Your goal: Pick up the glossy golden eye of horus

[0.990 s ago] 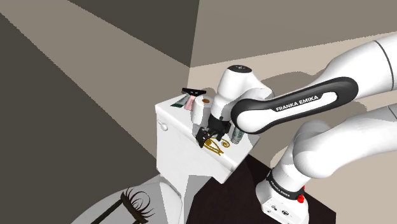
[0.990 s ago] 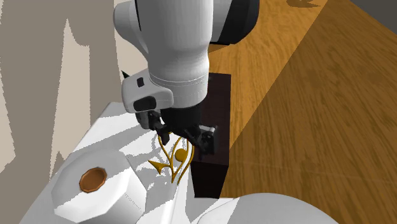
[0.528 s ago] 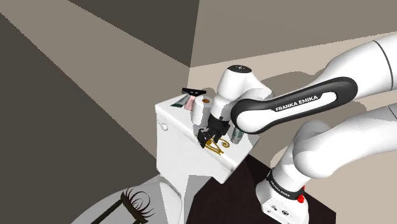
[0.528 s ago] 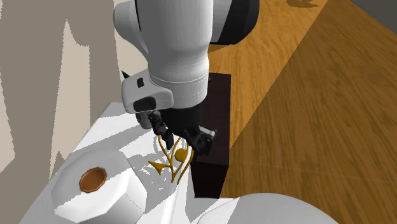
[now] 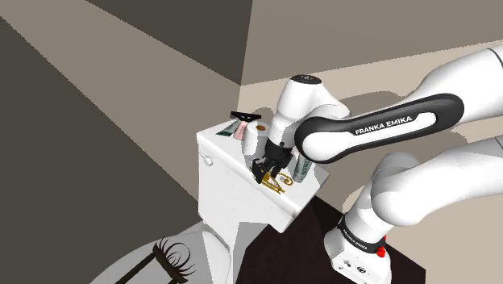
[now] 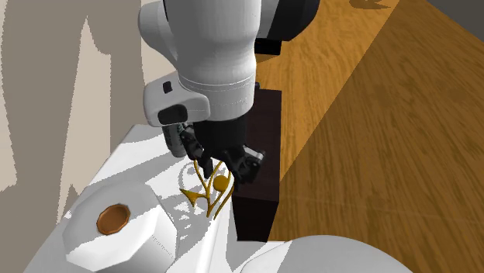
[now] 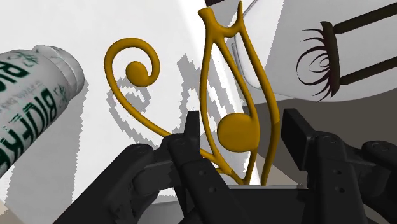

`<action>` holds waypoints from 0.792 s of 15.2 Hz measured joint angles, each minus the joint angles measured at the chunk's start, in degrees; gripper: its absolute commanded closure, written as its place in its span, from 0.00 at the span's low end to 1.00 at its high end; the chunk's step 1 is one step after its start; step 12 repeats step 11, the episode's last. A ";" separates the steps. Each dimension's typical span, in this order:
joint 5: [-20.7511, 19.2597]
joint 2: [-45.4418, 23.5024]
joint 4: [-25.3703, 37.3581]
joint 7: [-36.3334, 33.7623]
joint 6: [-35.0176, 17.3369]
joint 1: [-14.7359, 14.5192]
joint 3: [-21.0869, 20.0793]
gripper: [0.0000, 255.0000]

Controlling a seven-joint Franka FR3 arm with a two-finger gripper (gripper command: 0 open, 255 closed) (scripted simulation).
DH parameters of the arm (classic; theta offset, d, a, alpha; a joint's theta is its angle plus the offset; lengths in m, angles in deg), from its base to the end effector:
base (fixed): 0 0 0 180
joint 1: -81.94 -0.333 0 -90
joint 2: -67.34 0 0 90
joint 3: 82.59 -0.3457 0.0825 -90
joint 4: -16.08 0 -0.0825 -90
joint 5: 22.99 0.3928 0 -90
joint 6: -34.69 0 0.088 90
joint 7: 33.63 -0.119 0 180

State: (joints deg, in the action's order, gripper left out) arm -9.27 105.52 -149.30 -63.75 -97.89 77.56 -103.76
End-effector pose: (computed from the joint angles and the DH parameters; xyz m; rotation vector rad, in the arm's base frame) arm 0.2880 0.1267 0.3616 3.0971 -0.4722 0.1383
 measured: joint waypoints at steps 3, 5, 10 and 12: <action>-0.41 2.03 1.35 0.15 3.38 0.00 0.71 1.00; -0.76 2.71 2.29 0.36 4.99 0.22 1.17 1.00; -1.42 5.12 4.97 0.37 10.05 0.29 2.09 1.00; -1.48 5.38 5.32 0.33 10.66 0.28 2.16 1.00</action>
